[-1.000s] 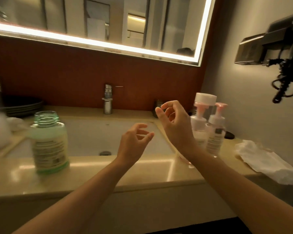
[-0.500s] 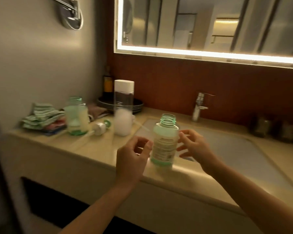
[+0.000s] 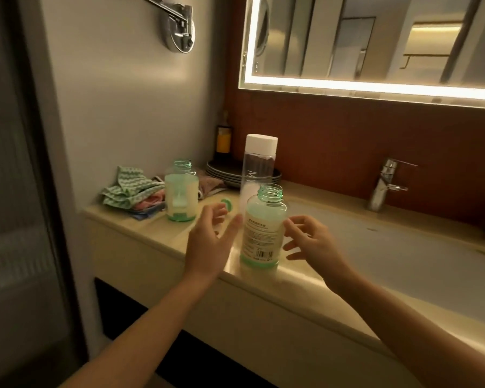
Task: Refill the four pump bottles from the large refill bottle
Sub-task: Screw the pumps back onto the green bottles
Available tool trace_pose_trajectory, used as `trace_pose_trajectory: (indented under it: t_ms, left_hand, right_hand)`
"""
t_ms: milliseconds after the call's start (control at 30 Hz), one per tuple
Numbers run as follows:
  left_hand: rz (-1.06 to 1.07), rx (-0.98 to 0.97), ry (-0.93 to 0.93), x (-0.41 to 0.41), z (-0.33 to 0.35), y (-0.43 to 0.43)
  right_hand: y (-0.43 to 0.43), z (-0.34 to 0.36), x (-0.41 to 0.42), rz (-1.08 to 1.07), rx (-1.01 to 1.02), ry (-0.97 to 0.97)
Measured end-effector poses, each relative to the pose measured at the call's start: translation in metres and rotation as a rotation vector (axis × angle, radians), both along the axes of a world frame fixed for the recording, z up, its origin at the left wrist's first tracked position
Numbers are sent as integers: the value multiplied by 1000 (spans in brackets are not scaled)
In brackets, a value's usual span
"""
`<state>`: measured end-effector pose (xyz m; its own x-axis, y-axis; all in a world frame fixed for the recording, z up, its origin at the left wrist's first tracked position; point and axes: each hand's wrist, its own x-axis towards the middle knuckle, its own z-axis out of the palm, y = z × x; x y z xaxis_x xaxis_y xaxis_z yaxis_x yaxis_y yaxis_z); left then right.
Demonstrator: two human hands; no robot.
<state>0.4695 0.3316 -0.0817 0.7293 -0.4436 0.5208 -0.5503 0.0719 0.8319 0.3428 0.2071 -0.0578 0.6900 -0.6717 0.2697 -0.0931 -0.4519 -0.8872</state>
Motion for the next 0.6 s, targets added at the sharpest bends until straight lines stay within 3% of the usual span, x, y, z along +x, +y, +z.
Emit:
trace_pose_trajectory:
  t_ms: [167,267,433,600]
  left_hand:
    - [155,-10,3,42,9,23]
    - [-11,-12,24,38,10,24]
    - [-266,96,74,9,3,-3]
    - [-268,101,63,6,2,-35]
  right_hand:
    - [-29,8,24,-224,-137,-83]
    - [-64,13,41,-401,-298,6]
    - [-93,13,76,-366,-348,197]
    - [-115,10,108,-307,-384,301]
